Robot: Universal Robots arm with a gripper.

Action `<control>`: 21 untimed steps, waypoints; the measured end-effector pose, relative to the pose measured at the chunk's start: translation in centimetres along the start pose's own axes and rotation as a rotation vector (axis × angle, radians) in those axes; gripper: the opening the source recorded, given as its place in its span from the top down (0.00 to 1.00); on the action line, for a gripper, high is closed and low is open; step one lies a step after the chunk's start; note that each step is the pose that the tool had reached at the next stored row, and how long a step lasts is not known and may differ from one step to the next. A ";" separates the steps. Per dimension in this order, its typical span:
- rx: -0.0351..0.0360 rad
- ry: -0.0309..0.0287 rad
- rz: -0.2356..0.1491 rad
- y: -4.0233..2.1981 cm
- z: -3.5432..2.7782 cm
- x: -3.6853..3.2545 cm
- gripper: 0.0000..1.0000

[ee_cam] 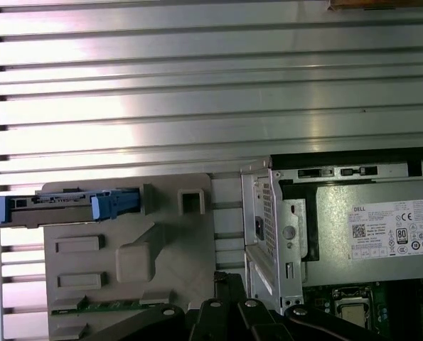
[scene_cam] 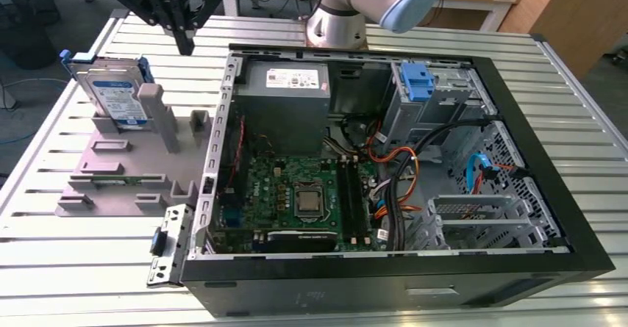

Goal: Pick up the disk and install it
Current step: 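Reach for the disk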

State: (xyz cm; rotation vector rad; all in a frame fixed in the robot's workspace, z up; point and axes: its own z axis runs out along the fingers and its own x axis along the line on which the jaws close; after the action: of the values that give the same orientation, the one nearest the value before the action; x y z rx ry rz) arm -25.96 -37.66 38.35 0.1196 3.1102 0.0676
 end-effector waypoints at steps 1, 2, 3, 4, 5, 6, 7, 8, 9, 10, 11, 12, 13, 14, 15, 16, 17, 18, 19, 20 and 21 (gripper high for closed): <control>0.0000 -0.0001 0.000 0.00 0.00 0.00 0.89; 0.0000 -0.0001 0.000 0.00 0.00 0.00 0.89; 0.0000 -0.0001 0.000 0.00 0.00 0.00 0.89; 0.0000 -0.0001 0.000 0.00 0.00 0.01 0.89; 0.0000 -0.0001 0.000 0.00 0.00 0.03 0.89; 0.0001 0.0000 0.000 -0.01 0.00 0.13 0.89; 0.0000 0.0000 0.000 -0.01 0.01 0.27 0.89; 0.0000 -0.0001 0.000 0.00 0.03 0.41 0.89; 0.0000 -0.0001 0.000 0.02 0.04 0.55 0.89; 0.0000 -0.0001 0.000 0.06 0.07 0.73 0.89; 0.0001 0.0000 0.000 0.11 0.09 0.93 0.89; 0.0001 0.0000 0.000 0.16 0.12 1.15 0.89; 0.0000 -0.0001 0.000 0.23 0.17 1.46 0.89; 0.0000 0.0000 0.000 0.29 0.20 1.73 0.89; 0.0000 -0.0001 0.001 0.36 0.24 2.02 0.89; 0.0000 -0.0001 0.001 0.43 0.28 2.32 0.89; 0.0000 -0.0001 0.001 0.52 0.32 2.64 0.89; 0.0000 -0.0001 0.001 0.61 0.35 2.93 0.89; 0.0000 -0.0002 0.001 0.69 0.39 3.21 0.89; 0.0000 -0.0001 0.001 0.76 0.42 3.48 0.89; 0.0000 -0.0001 0.001 0.83 0.46 3.74 0.89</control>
State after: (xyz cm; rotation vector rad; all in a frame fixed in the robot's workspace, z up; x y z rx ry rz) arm -29.61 -36.52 37.83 0.1213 3.1101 0.0676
